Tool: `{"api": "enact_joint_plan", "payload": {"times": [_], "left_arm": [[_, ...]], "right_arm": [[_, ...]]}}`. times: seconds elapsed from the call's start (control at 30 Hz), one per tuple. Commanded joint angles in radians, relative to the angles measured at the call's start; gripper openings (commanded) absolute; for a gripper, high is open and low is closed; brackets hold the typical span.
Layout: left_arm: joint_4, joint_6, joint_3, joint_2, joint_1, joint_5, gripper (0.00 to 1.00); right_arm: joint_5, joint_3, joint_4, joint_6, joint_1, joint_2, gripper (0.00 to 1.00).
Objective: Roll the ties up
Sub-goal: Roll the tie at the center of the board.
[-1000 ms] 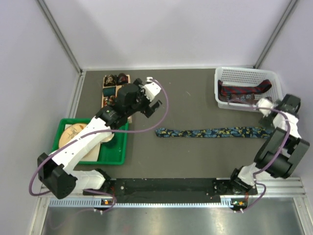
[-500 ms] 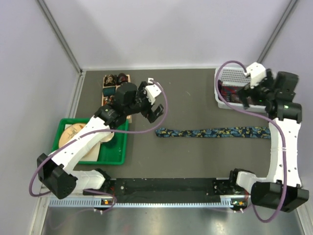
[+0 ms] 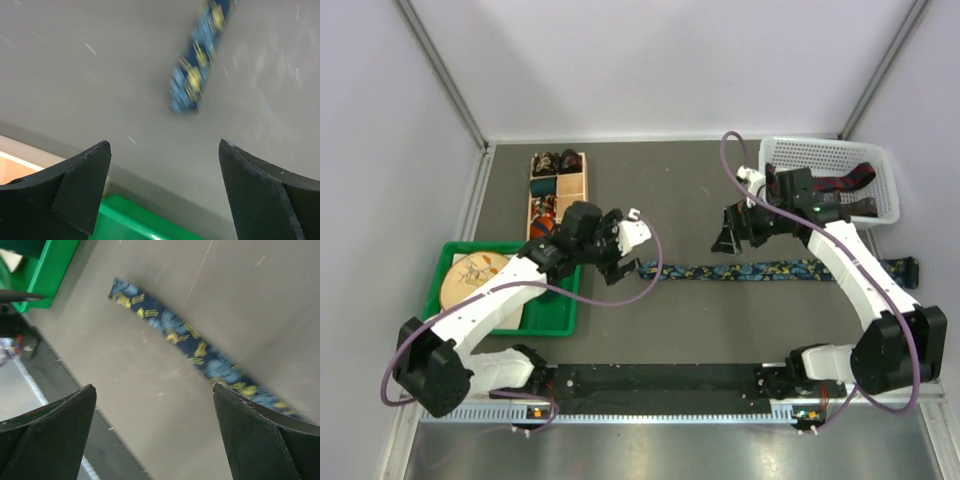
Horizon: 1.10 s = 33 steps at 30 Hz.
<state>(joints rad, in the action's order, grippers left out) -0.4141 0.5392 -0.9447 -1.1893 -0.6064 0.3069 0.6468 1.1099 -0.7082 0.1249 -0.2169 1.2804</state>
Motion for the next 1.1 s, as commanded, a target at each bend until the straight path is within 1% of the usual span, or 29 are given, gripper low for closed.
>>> {"api": "enact_joint_plan", "payload": {"times": [0.0, 0.07, 0.13, 0.17, 0.27, 0.37, 0.4, 0.47, 0.5, 0.57, 0.63, 0.73, 0.8, 0.97, 1.07], "left_arm": [[0.017, 0.099, 0.119, -0.003, 0.014, 0.060, 0.91], [0.058, 0.082, 0.144, -0.015, 0.016, 0.064, 0.90], [0.061, 0.087, 0.159, -0.036, 0.019, 0.093, 0.88], [0.061, 0.112, 0.164, -0.044, 0.020, 0.107, 0.87], [0.093, 0.133, 0.179, -0.064, 0.019, 0.156, 0.86], [0.167, 0.099, 0.193, -0.108, 0.020, 0.161, 0.86], [0.188, 0.099, 0.187, -0.121, 0.020, 0.159, 0.85], [0.215, 0.061, 0.176, -0.156, 0.022, 0.129, 0.85], [0.224, 0.064, 0.164, -0.170, 0.023, 0.132, 0.84], [0.225, 0.097, 0.152, -0.206, 0.025, 0.167, 0.84], [0.232, 0.107, 0.135, -0.234, 0.023, 0.192, 0.83], [0.204, 0.169, 0.101, -0.299, 0.025, 0.251, 0.82], [0.224, 0.182, 0.089, -0.338, 0.023, 0.251, 0.81], [0.225, 0.208, 0.041, -0.412, 0.033, 0.274, 0.78], [0.221, 0.220, 0.023, -0.441, 0.036, 0.287, 0.75]], "right_arm": [[0.090, -0.087, 0.154, -0.256, -0.022, 0.036, 0.97], [0.076, -0.114, 0.171, -0.260, -0.022, 0.040, 0.96], [0.067, -0.098, 0.136, -0.240, -0.022, 0.077, 0.95], [0.074, -0.094, 0.131, -0.242, -0.022, 0.091, 0.95], [0.138, -0.088, 0.142, -0.246, -0.029, 0.155, 0.90], [0.168, -0.114, 0.216, -0.272, -0.045, 0.227, 0.74], [0.160, -0.122, 0.240, -0.300, -0.053, 0.240, 0.65], [0.162, -0.137, 0.323, -0.381, -0.070, 0.258, 0.54], [0.148, -0.139, 0.341, -0.396, -0.079, 0.260, 0.47], [0.123, -0.147, 0.389, -0.416, -0.099, 0.269, 0.42], [0.114, -0.154, 0.404, -0.432, -0.110, 0.280, 0.39], [0.105, -0.176, 0.427, -0.449, -0.128, 0.289, 0.37], [0.093, -0.177, 0.447, -0.452, -0.148, 0.310, 0.35], [0.097, -0.111, 0.466, -0.498, -0.176, 0.413, 0.30], [0.105, -0.082, 0.516, -0.547, -0.185, 0.470, 0.28]]}}
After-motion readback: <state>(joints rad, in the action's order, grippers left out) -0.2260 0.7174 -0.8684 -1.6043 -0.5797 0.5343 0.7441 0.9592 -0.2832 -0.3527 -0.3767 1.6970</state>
